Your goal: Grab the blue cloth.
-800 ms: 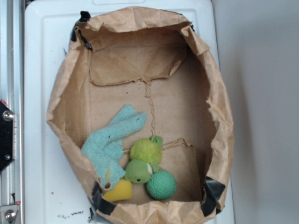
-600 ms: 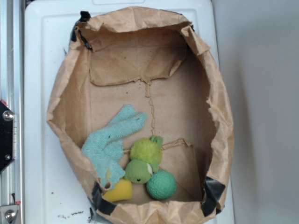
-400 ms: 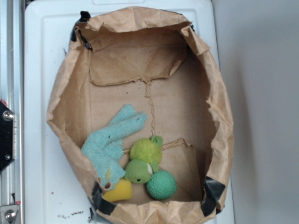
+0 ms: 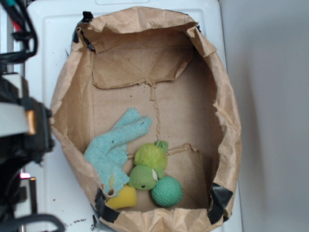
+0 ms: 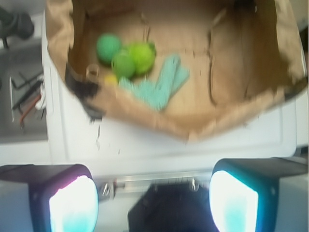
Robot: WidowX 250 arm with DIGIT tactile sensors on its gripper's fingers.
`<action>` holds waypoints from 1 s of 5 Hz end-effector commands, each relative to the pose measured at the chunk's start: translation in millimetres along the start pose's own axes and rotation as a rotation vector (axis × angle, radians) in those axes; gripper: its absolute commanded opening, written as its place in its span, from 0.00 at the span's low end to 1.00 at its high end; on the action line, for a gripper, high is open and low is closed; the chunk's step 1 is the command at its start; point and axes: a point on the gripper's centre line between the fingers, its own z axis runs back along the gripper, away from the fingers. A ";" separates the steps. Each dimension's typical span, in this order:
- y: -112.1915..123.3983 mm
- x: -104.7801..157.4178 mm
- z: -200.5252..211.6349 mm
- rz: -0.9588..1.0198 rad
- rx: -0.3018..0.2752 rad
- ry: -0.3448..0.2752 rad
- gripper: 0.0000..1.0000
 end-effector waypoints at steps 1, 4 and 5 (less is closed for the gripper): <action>31.1 31.5 -41.8 0.141 0.091 -0.068 1.00; 27.6 40.0 -97.7 0.318 0.182 -0.039 1.00; 24.3 35.5 -120.3 0.342 0.197 0.023 1.00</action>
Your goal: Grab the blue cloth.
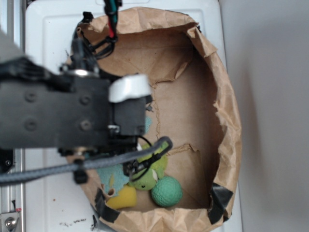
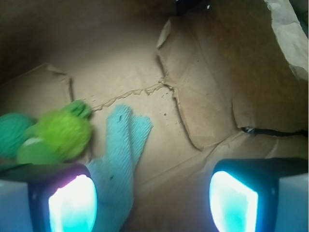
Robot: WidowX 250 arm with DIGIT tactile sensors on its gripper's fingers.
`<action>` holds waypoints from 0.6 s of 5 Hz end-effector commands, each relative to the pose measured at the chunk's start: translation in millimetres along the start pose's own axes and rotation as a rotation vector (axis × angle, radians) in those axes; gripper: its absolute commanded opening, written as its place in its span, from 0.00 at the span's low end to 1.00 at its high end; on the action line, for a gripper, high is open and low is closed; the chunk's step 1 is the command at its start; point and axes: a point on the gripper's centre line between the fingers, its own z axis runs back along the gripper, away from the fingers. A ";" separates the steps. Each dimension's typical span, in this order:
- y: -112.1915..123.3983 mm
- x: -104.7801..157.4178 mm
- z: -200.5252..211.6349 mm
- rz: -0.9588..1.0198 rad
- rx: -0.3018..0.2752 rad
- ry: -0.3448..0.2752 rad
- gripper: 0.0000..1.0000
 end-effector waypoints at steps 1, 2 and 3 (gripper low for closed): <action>-9.3 -10.8 -26.6 0.023 0.036 0.068 1.00; -20.8 -24.8 -22.5 -0.010 -0.010 0.107 1.00; -33.8 -40.9 -14.1 -0.045 -0.086 0.170 1.00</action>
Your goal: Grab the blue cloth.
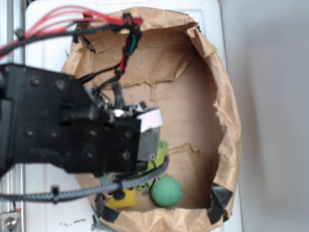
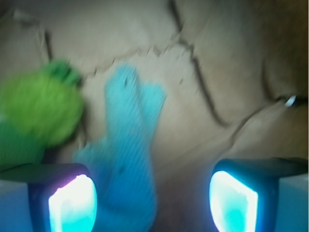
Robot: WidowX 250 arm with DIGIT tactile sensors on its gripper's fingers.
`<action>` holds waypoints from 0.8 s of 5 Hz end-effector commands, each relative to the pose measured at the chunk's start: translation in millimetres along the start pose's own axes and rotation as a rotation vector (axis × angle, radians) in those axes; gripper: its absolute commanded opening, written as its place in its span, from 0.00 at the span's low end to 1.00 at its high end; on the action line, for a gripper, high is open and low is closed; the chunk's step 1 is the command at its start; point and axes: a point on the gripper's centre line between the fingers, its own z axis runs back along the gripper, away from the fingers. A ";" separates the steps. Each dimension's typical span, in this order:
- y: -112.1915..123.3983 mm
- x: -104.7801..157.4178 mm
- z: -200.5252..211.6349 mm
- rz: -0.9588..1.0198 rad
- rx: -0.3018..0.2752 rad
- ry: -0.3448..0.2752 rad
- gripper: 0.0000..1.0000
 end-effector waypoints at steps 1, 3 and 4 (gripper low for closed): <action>-21.4 -30.7 16.5 -0.071 -0.099 0.072 1.00; -23.8 -25.4 -14.4 -0.046 -0.018 0.097 1.00; -21.7 -15.6 -28.1 -0.018 0.001 0.120 1.00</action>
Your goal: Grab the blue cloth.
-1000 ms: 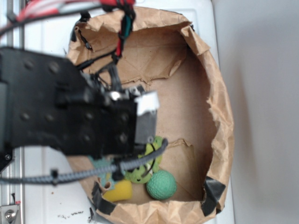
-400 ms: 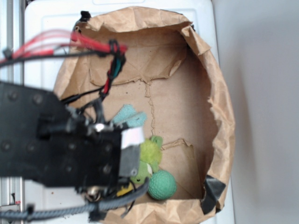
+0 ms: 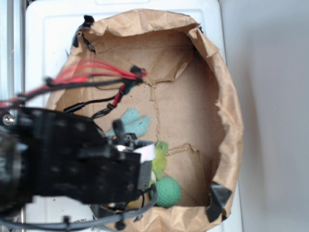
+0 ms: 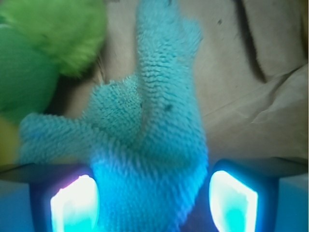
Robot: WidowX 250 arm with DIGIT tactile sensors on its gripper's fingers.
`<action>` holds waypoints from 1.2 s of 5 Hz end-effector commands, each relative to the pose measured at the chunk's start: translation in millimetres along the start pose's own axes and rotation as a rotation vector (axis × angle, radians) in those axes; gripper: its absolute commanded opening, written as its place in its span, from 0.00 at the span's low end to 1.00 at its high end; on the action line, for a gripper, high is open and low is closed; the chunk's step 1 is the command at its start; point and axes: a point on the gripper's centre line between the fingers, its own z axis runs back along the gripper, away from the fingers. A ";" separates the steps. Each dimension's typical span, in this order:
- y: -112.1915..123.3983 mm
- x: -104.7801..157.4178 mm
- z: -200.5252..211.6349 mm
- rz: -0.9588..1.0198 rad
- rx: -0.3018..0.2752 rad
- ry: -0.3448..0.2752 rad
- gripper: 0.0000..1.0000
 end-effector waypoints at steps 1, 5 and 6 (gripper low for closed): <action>2.0 16.7 -12.9 0.042 0.019 0.031 0.97; 23.8 32.5 45.8 0.043 -0.055 -0.063 0.00; 40.3 40.5 70.0 0.078 -0.069 -0.117 0.00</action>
